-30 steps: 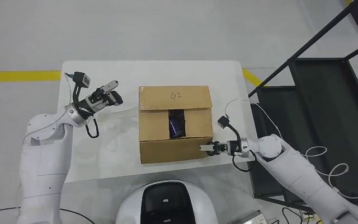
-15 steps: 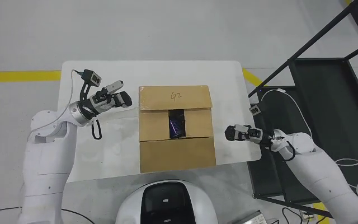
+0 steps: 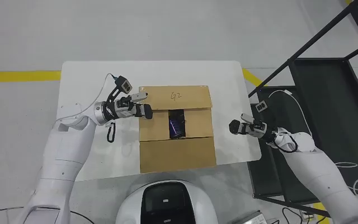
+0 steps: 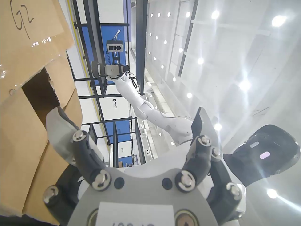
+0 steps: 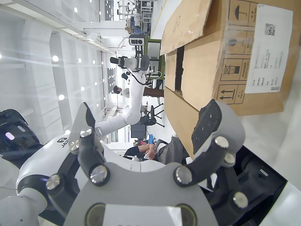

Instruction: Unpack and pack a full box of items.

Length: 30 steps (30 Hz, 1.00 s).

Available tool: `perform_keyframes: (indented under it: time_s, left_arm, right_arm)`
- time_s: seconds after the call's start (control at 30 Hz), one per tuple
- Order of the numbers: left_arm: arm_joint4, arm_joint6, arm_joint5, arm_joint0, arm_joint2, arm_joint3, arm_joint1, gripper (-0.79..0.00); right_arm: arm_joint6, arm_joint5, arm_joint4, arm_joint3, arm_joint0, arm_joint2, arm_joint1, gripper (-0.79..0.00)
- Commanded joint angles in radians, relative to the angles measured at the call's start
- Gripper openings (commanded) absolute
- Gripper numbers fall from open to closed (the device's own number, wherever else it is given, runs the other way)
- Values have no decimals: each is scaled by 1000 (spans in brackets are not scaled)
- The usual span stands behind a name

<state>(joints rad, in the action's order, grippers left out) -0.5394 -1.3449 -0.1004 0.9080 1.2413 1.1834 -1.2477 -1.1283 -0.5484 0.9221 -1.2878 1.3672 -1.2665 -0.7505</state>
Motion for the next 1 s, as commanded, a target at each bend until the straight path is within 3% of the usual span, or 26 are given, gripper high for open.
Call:
perform_keyframes:
  time_s: [0.0, 0.4, 0.63, 0.97]
  left_arm:
    - [0, 0, 1, 1, 1, 1, 0, 0]
    - [-13, 19, 26, 35, -6, 24, 2, 0]
    - [5, 7, 15, 49, -44, -57, 3, 0]
    - [11, 100, -13, -17, -82, -143, -9, 0]
  right_arm:
    - [0, 0, 0, 0, 0, 0, 0, 0]
    - [0, 0, 0, 0, 0, 0, 0, 0]
    - [0, 0, 0, 0, 0, 0, 0, 0]
    - [0, 0, 0, 0, 0, 0, 0, 0]
